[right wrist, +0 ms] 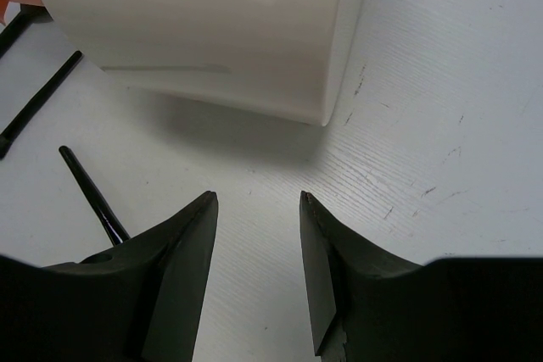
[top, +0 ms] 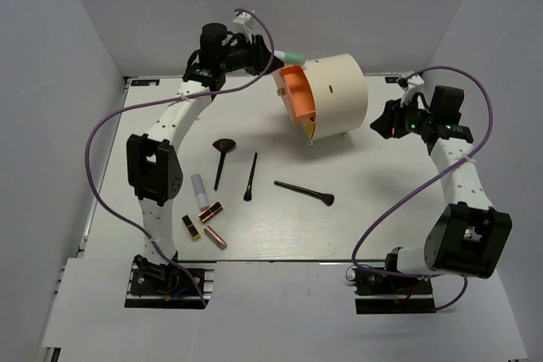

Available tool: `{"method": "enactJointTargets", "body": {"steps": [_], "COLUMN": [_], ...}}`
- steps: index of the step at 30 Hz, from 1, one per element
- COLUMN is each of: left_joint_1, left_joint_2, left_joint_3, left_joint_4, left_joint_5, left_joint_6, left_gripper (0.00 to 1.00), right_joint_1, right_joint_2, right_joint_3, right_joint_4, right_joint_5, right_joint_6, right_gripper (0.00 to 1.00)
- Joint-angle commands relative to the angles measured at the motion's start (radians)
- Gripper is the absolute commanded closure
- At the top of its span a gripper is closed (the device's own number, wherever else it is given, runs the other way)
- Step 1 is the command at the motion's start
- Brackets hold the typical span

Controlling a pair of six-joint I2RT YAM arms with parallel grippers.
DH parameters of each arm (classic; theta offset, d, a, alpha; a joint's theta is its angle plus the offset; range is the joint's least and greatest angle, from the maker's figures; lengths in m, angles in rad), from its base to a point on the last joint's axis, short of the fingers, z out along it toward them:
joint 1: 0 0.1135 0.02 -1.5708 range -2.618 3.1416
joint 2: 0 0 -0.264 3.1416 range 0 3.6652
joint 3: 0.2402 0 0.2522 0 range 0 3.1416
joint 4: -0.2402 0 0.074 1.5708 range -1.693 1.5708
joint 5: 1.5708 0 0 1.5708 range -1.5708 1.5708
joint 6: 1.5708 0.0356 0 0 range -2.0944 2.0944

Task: Organize the makeup

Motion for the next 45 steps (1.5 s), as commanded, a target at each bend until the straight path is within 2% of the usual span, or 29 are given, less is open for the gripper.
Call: {"method": "enactJointTargets", "body": {"steps": [1,5,8,15,21,32,38,45], "left_joint_1": [-0.002,-0.011,-0.031,-0.103,-0.175,-0.248,-0.267,-0.296], "left_joint_2": [-0.158,-0.189,-0.193,-0.221,-0.218,-0.212,-0.181,-0.141], "left_joint_3": [-0.020,0.009,0.057,0.058,0.072,0.075,0.095,0.110], "left_joint_4": [0.019,-0.015,-0.110,-0.271,-0.352,-0.362,-0.363,-0.346], "left_joint_5": [-0.078,-0.119,-0.164,-0.270,-0.431,-0.727,-0.775,-0.790], "left_joint_6": [0.037,0.060,0.113,0.253,0.330,0.380,0.402,0.401], "left_gripper": [1.00,1.00,1.00,1.00,1.00,1.00,1.00,0.92], "right_joint_1": [-0.002,-0.001,-0.001,-0.001,-0.001,-0.001,-0.001,-0.002], "right_joint_2": [-0.018,-0.018,-0.018,-0.018,-0.018,-0.022,-0.022,-0.022], "right_joint_3": [-0.006,-0.008,-0.008,-0.008,-0.002,-0.005,-0.003,-0.008], "right_joint_4": [0.031,0.034,0.033,0.034,0.036,0.028,0.034,0.031], "right_joint_5": [-0.018,-0.018,-0.016,-0.019,-0.019,-0.016,-0.018,-0.013], "right_joint_6": [0.007,0.009,0.011,0.015,0.018,0.018,0.021,0.021], "right_gripper": [0.50,0.50,0.50,0.50,0.50,0.50,0.50,0.50]}}
